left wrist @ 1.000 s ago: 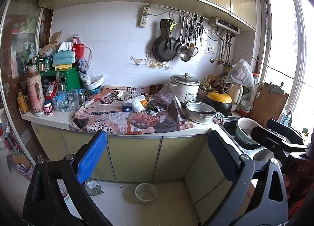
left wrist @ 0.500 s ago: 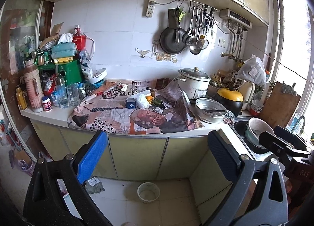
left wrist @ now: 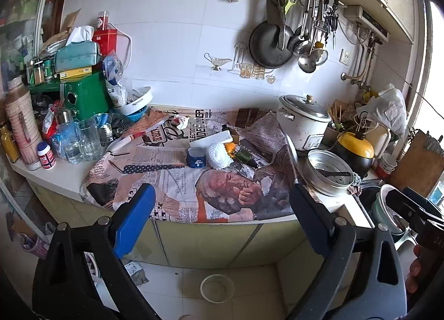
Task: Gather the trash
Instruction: 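Grasp the white foam net with the left tool while the right tool grasps the green bottle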
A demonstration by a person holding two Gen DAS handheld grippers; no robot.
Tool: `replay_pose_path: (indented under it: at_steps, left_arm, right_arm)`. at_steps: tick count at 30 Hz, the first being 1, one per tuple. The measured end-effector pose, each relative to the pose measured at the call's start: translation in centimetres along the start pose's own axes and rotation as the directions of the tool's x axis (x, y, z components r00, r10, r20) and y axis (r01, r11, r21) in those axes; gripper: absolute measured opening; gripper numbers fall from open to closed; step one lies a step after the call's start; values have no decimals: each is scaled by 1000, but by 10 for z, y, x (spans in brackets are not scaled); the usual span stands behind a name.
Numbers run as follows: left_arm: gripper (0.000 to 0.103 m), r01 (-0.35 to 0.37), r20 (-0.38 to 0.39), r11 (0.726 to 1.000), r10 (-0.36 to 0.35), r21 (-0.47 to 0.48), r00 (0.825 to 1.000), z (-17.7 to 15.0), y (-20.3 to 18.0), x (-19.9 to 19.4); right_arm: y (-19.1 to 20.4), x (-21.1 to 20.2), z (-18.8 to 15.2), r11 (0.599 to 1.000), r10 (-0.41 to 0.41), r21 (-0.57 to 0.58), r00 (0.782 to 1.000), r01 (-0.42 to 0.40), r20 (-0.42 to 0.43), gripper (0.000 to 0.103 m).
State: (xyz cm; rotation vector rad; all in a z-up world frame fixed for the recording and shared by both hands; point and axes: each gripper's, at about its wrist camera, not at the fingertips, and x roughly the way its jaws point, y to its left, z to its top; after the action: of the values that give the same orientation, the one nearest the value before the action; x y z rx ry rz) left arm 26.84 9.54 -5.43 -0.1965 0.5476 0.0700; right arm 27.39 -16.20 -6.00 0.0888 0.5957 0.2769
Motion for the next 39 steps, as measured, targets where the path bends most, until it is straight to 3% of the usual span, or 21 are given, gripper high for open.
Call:
replay_pose_path:
  at_steps: [8,17,24,29,31,35,39]
  left_arm:
    - [98,-22,-103,999,27,49,994,33,20,102]
    - [98,-53,-223,998,57,28,973,45,18,208]
    - [98,-120,-297,991,98,-57,950,51,9,283]
    - [97,-182,-355,978,134,-106,925,53,2,336]
    - [93,-207,-377,970,144,-131,915,52,1,355]
    - [91,-251,-414,954,163,-166,896,46,1,384]
    - [80,-293,-448,939,187,-180,874,37,1,408]
  right_arm:
    - [4,77,25,998,-53,26,997,54,-53,103]
    - [-13,175,44,998,-58,-2,987,58,-153,102]
    - [-33,262,69,996,50,-64,968,-68,-247,91]
    - [-37,328,81,967,132,-160,929,-197,-345,83]
    - [-40,358,82,950,170,-180,909,-253,-380,74]
    - [-40,411,77,921,219,-189,854,-341,-471,70]
    - [-35,449,67,893,246,-192,799,-406,-548,63]
